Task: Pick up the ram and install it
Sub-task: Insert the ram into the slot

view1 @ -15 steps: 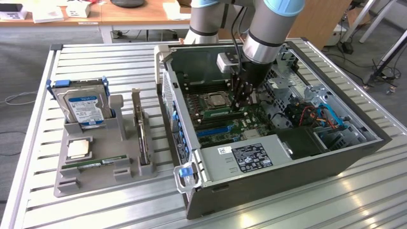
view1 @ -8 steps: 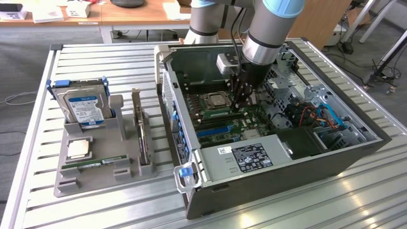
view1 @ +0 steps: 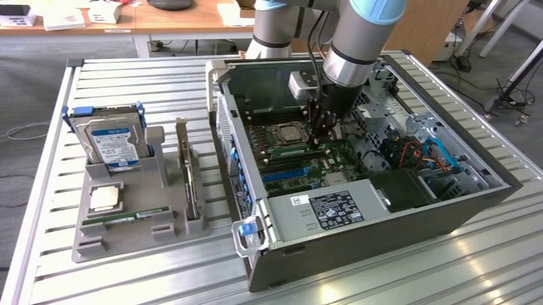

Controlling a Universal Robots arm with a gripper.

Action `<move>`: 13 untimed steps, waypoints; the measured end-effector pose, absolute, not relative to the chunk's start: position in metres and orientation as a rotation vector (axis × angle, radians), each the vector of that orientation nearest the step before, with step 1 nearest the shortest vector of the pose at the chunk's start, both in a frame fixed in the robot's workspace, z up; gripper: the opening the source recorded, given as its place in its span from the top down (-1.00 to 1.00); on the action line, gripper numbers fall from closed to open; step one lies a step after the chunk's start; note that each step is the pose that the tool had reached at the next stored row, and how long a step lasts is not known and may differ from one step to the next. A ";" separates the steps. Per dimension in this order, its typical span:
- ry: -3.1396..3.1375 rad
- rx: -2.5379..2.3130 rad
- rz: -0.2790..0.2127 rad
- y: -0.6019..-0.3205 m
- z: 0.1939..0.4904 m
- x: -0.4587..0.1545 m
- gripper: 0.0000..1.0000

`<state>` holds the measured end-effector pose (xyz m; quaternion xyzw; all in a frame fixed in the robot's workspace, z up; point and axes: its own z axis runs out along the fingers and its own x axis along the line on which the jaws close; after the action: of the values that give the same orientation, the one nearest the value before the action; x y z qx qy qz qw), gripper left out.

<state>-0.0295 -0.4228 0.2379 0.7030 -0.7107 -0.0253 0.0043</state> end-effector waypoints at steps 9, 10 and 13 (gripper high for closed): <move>-2.227 2.203 -0.079 -0.422 0.238 -0.030 0.76; -2.227 2.203 -0.080 -0.421 0.237 -0.030 0.76; -2.226 2.203 -0.079 -0.421 0.237 -0.030 0.76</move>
<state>-0.0297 -0.4214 0.2373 0.7033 -0.7104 -0.0253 0.0044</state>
